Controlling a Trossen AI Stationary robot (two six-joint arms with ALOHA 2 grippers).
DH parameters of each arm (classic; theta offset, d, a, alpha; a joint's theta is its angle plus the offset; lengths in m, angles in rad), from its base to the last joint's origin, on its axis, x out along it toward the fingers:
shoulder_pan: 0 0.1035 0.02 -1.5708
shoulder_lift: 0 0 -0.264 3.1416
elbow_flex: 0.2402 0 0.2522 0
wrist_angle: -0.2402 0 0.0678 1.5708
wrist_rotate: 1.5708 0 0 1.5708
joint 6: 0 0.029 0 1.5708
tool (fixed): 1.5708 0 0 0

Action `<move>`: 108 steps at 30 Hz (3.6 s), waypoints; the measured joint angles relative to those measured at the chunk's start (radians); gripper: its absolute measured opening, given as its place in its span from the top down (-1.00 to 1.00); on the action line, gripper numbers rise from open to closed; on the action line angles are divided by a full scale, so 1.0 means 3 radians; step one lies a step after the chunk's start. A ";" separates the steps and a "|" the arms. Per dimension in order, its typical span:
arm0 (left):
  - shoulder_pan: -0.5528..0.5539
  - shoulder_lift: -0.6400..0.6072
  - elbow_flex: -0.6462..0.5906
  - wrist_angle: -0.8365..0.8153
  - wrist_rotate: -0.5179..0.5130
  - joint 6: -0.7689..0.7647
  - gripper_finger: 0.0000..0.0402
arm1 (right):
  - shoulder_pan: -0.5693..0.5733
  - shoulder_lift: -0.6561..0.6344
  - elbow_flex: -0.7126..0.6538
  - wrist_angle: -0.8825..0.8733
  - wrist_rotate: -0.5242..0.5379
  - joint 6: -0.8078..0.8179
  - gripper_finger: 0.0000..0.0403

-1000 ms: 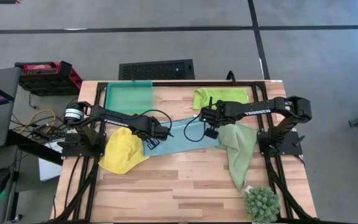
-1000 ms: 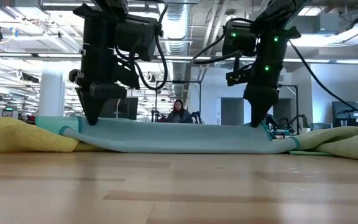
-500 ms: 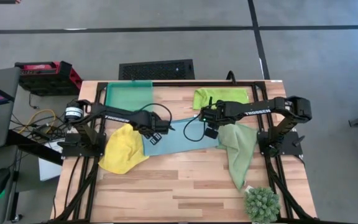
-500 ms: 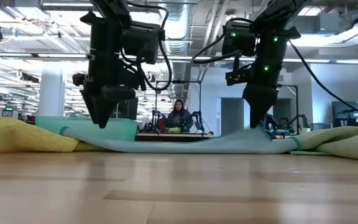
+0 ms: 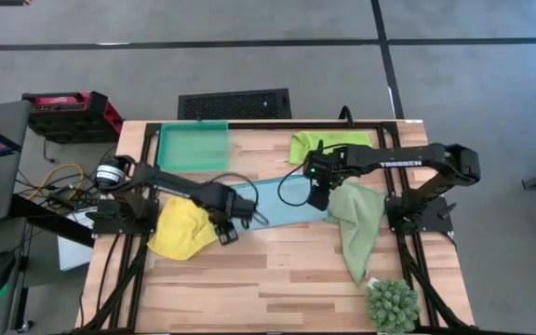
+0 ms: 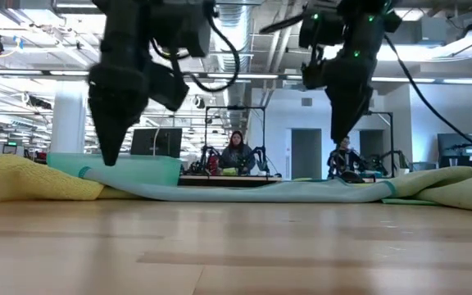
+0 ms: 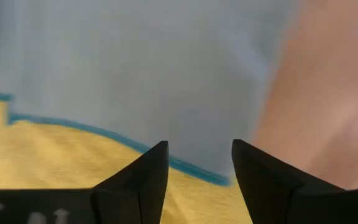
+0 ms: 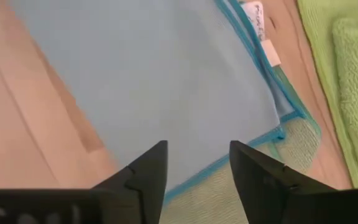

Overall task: Fold microfiber towels
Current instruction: Fold the blue microfiber towel

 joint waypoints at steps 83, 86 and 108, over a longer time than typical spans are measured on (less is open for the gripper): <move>0.0587 0.0104 0.0470 0.1869 -0.0362 0.1452 1.00 | 0.0138 -0.1335 0.0000 -0.0020 0.0025 0.0182 0.13; 0.0611 0.0247 0.0553 0.1987 -0.0367 0.1538 1.00 | 0.0138 -0.1375 0.0000 -0.0014 0.0025 0.0183 0.13; 0.0646 0.1539 0.2452 0.1415 -0.0099 0.2359 1.00 | 0.0138 -0.1494 0.0000 -0.0011 0.0017 0.0176 0.13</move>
